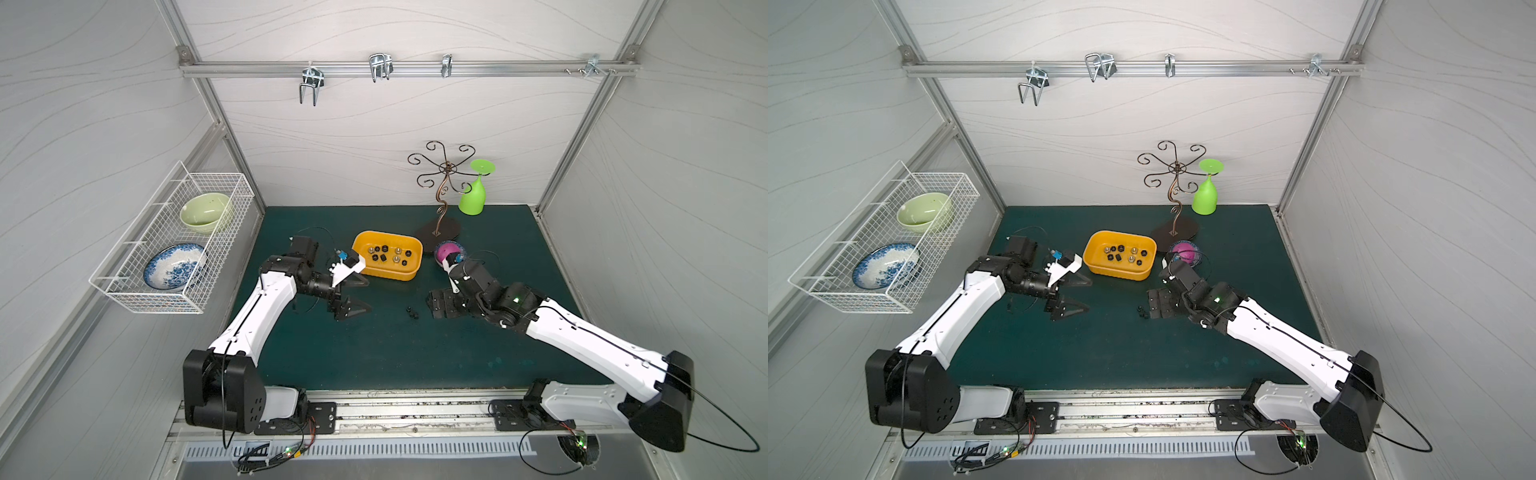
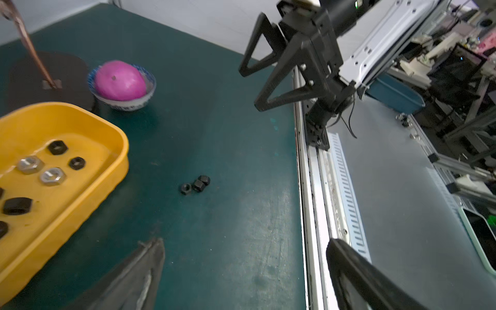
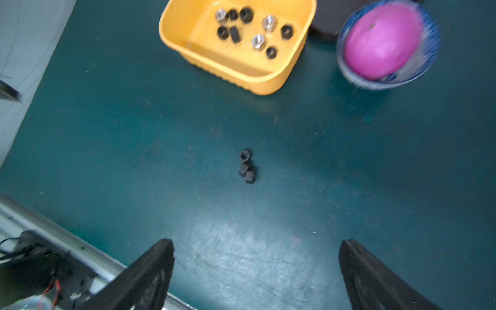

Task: Put the nuts on the desktop into the storage box
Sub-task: Pick up the nut from the center of the board.

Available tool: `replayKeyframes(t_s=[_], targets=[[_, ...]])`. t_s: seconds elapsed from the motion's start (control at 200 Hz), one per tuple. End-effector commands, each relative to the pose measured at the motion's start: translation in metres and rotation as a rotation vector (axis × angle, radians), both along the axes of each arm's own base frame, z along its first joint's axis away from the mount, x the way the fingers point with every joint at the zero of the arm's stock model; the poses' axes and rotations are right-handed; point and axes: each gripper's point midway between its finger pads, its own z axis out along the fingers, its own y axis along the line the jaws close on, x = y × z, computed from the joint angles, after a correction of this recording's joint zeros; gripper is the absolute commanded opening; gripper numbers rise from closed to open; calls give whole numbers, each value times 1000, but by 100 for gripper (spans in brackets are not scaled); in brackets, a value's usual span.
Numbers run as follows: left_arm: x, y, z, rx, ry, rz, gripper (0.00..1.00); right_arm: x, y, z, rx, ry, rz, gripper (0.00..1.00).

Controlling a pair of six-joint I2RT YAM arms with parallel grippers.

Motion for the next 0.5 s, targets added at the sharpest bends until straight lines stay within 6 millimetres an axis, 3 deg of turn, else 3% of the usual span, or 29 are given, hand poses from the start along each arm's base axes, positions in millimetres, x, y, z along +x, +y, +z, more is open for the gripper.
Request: replayKeyframes(t_s=[0.0,0.16,0.265,0.495], targets=[[-11,-1,-19,56,-118,-87,99,-15,19,-20,54,126,33,99],[-23,0,-53,144,-177,-179,99,-21,31,-43,63,206,33,99],[-11,-2,-71,192,-184,-134,98,-17,33,-58,26,229,14,99],[-1,1,-86,243,-180,-88,98,-8,36,-91,-55,265,-28,93]])
